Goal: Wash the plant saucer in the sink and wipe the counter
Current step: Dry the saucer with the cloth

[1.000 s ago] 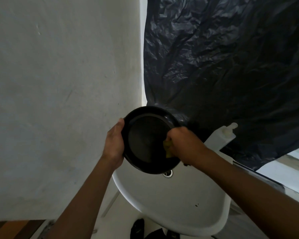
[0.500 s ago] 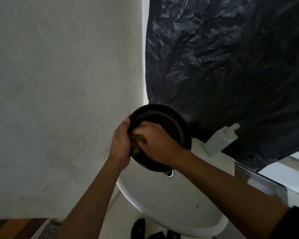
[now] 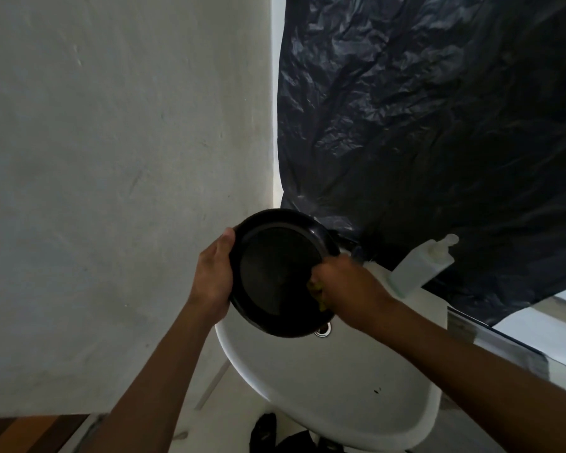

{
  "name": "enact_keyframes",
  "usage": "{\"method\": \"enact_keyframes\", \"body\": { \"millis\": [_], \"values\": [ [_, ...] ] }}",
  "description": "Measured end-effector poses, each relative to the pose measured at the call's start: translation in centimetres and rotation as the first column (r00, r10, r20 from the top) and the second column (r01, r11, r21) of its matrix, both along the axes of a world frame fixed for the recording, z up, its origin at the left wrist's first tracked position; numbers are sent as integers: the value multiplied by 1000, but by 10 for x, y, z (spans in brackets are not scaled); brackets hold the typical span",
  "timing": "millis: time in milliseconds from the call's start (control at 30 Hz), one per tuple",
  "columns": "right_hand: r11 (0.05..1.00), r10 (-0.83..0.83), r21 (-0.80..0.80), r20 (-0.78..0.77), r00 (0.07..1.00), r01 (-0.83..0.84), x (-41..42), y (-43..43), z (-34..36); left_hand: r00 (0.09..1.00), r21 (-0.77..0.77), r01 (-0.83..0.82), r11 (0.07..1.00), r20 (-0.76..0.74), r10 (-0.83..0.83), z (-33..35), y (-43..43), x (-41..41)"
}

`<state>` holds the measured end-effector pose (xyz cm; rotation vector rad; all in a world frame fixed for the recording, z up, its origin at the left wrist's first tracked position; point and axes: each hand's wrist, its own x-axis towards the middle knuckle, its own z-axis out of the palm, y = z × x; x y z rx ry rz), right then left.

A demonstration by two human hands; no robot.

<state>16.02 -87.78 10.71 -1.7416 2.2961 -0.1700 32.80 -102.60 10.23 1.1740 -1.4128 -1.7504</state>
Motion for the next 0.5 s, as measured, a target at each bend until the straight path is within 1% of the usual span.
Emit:
{"method": "enact_keyframes", "body": {
  "millis": [67, 133, 267, 367, 433, 500],
  "values": [
    [996, -64, -75, -114, 991, 56, -11, -8, -6, 1000, -12, 24, 1000, -9, -24, 2, 3, -2],
    [983, -136, -149, -166, 977, 111, -19, -19, -10, 999, -21, 38, 999, -17, -38, 4, 6, -6],
    [944, -197, -288, -99, 975, 161, -19, -45, -7, 997, -32, 73, 997, -36, -74, 7, 14, -13],
    [910, -137, -398, -20, 990, 117, -4, -61, 3, 994, -41, 96, 995, -56, -98, 10, 22, -19],
    [893, -36, -445, 84, 996, 69, 12, -63, 9, 994, -31, 80, 996, -73, -82, 11, 23, -20],
    [893, 66, -450, 174, 983, 19, 28, -60, 13, 995, -26, 68, 997, -75, -70, 10, 20, -19]
  ]
}}
